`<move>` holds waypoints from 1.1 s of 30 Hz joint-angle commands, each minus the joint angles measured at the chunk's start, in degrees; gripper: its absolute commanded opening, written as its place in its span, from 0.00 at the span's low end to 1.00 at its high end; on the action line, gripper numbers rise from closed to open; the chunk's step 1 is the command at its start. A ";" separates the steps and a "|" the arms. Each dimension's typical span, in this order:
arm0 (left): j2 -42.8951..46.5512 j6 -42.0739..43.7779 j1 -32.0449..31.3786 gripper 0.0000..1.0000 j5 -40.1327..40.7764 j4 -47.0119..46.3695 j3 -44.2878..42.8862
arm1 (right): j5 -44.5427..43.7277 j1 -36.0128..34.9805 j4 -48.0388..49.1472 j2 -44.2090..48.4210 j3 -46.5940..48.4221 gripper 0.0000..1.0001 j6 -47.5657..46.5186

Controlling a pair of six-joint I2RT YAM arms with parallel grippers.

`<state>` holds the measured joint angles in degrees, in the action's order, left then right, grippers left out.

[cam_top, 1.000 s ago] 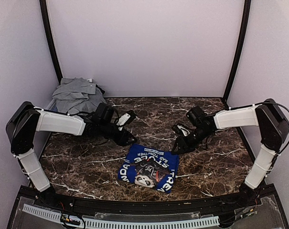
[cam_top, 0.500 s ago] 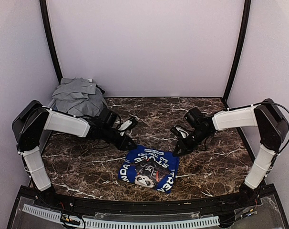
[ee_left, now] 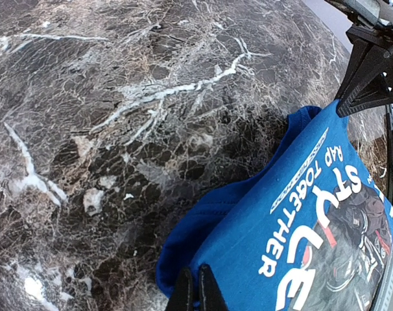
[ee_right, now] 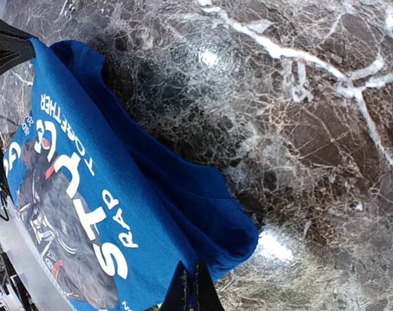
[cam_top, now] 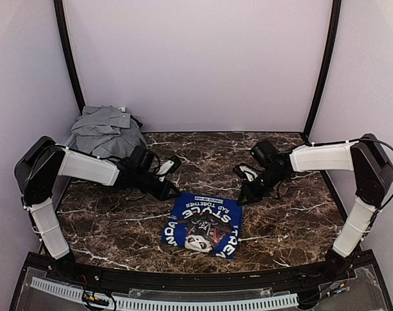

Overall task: Fold and stack the mixed laundry pile
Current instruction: Smooth out the square-folded T-shirt at the center of the board.

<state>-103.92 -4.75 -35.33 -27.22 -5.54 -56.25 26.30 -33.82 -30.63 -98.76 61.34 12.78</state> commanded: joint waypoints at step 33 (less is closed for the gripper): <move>23.46 -12.53 -10.89 0.99 15.49 16.24 -2.62 | 12.45 -3.61 4.86 12.01 6.55 0.85 11.70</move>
<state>-82.30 -12.45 -39.75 -12.19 3.70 -60.71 25.47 -33.65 -33.30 -90.19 76.71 16.23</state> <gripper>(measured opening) 0.988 0.832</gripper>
